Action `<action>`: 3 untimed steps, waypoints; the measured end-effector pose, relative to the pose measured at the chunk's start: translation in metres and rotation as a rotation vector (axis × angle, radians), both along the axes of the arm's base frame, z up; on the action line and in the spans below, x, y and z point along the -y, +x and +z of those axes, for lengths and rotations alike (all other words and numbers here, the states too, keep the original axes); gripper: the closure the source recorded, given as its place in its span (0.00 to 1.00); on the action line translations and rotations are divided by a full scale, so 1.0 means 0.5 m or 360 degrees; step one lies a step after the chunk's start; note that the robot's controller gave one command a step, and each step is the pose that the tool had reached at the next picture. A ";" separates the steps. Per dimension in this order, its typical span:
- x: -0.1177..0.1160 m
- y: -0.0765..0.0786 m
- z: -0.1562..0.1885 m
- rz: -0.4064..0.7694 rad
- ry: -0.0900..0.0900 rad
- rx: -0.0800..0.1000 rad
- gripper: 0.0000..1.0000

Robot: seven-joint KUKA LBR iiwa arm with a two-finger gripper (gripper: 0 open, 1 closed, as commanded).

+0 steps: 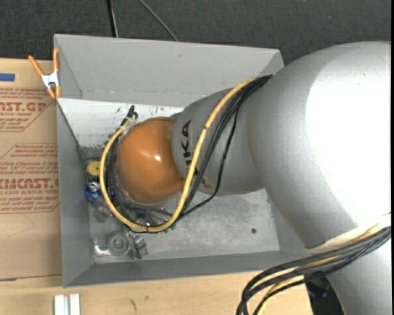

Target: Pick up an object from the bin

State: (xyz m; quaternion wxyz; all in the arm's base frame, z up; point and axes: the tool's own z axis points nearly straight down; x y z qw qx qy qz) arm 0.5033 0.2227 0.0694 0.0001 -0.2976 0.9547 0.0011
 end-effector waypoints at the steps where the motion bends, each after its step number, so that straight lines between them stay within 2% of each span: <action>1: 0.003 0.002 0.002 -0.0005 -0.0001 0.0001 1.00; 2: 0.005 0.002 0.002 -0.0007 -0.0004 0.0000 0.00; 3: -0.007 0.064 0.001 0.0026 -0.0001 0.0004 0.00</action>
Offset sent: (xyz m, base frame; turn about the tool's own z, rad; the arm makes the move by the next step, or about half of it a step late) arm 0.0000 0.0000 0.0000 0.0000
